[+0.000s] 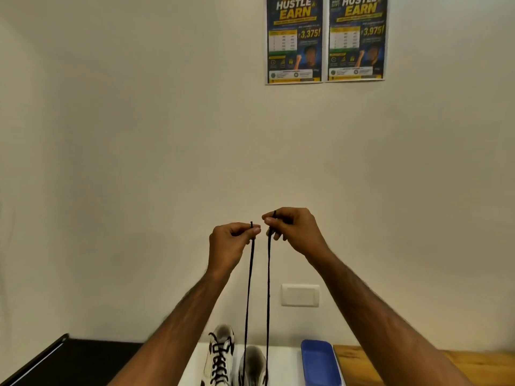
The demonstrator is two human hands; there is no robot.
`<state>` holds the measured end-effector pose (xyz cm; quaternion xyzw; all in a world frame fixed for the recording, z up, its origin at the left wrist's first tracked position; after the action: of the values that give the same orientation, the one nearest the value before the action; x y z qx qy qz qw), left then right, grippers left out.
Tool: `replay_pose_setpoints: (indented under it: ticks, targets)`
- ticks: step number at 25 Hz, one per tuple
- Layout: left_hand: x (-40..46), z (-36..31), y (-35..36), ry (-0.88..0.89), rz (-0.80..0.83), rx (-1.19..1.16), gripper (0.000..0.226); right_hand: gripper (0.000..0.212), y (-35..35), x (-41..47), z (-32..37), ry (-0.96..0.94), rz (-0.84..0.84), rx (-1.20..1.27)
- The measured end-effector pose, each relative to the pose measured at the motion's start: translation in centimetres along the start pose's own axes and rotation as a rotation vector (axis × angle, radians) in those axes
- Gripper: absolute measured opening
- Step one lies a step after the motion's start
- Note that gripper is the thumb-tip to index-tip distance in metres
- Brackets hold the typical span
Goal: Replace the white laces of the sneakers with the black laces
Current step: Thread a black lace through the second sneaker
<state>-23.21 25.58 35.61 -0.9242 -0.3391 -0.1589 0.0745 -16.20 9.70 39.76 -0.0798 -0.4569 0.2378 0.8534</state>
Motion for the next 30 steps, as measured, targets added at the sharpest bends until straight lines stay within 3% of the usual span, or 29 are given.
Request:
replay_pose_setpoints:
  ticks: [11,14,17,20,22,25,30]
  targets:
    - [0.3,-0.7,-0.3,0.045,0.059,0.003,0.016,0.024,0.8,0.6,0.5,0.013,0.013,0.134]
    - [1.2,1.2,-0.8,0.156,0.048,0.237,0.016,0.024,0.9,-0.4,-2.1,0.081,0.058,0.121]
    - [2.0,6.9,-0.5,0.220,0.164,0.738,0.021,0.026,1.0,-2.8,-7.5,0.193,0.177,-0.036]
    - [1.5,16.0,-0.7,0.102,0.298,0.944,0.027,0.020,2.5,-7.5,-17.3,0.359,0.353,-0.298]
    - [0.6,21.2,-0.8,0.017,0.338,0.964,0.028,0.021,3.0,-11.1,-23.6,0.487,0.423,-0.503]
    - [-0.7,26.7,-0.9,-0.107,0.340,0.866,0.020,0.024,4.2,-16.0,-29.0,0.527,0.530,-0.770]
    - [-5.0,37.2,0.6,-0.208,0.408,0.799,0.020,0.044,11.9,-26.4,-34.9,0.604,0.681,-0.738]
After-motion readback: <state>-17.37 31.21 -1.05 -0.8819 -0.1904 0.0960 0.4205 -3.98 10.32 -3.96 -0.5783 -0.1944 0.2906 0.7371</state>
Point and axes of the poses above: each hand's wrist, its own x-axis towards the middle knuckle, its own y-axis out of the palm, z = x × y, the point moved 6 cm from there along x, towards the middle knuckle, and after that the axes turned 13 degrees about -y, right-handed, at the moved point
